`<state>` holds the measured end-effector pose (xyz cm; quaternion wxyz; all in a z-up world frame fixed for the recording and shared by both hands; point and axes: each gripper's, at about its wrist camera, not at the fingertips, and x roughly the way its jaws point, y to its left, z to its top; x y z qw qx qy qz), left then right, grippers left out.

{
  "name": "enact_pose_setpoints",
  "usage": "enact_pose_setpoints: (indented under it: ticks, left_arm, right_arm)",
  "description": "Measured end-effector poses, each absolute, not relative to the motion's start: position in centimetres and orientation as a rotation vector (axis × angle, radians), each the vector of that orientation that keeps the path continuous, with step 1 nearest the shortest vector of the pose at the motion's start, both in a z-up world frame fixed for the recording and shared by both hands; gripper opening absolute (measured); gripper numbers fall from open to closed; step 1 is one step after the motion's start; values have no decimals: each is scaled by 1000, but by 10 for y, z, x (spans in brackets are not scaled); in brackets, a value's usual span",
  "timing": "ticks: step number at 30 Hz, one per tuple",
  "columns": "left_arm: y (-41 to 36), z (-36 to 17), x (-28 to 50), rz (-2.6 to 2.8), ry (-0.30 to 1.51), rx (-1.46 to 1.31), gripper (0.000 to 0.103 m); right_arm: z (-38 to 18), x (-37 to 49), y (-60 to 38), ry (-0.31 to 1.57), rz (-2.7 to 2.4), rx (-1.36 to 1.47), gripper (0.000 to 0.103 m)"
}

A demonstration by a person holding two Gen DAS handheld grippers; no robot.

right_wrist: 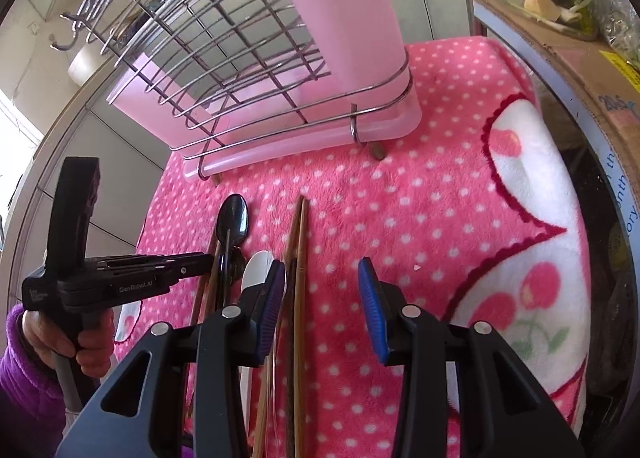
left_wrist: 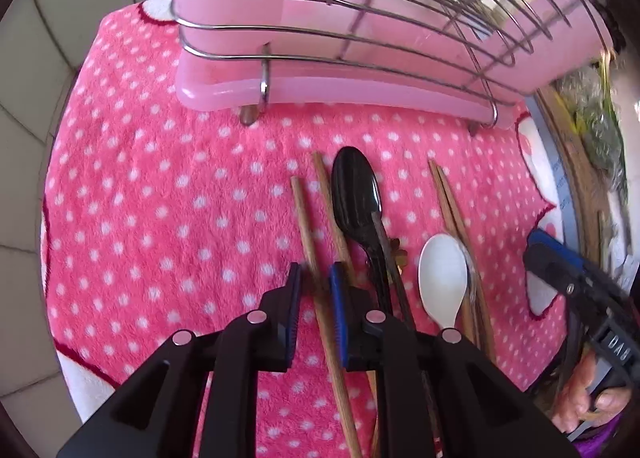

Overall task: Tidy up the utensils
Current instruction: 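Lower the left tool and grasp a wooden chopstick while the right tool grasps another chopstick, then lift the held chopsticks upright with both tools off the cloth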

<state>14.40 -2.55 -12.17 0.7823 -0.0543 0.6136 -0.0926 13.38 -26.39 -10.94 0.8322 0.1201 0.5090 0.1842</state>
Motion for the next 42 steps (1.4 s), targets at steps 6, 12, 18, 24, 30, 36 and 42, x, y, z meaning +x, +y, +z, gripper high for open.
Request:
enact_pose_setpoints:
  ticks: [6, 12, 18, 24, 30, 36, 42]
  left_arm:
    - [-26, -122, 136, -196, 1271, -63, 6]
    - [1, -114, 126, -156, 1245, -83, 5]
    - [16, -123, 119, -160, 1259, -103, 6]
    - [16, -123, 121, -167, 1265, -103, 6]
    - [16, -126, 121, -184, 1266, -103, 6]
    - [12, -126, 128, -181, 1314, -87, 6]
    - [8, -126, 142, -188, 1397, -68, 6]
  right_arm:
    - [-119, 147, -251, 1160, 399, 237, 23]
    - [-124, 165, -221, 1202, 393, 162, 23]
    - [-139, 180, -199, 1246, 306, 47, 22]
    - [-142, 180, -197, 1237, 279, 30, 6]
    - [-128, 170, -244, 1214, 187, 64, 6]
    - [-128, 168, -278, 1238, 157, 97, 6]
    - [-132, 167, -281, 1277, 176, 83, 7]
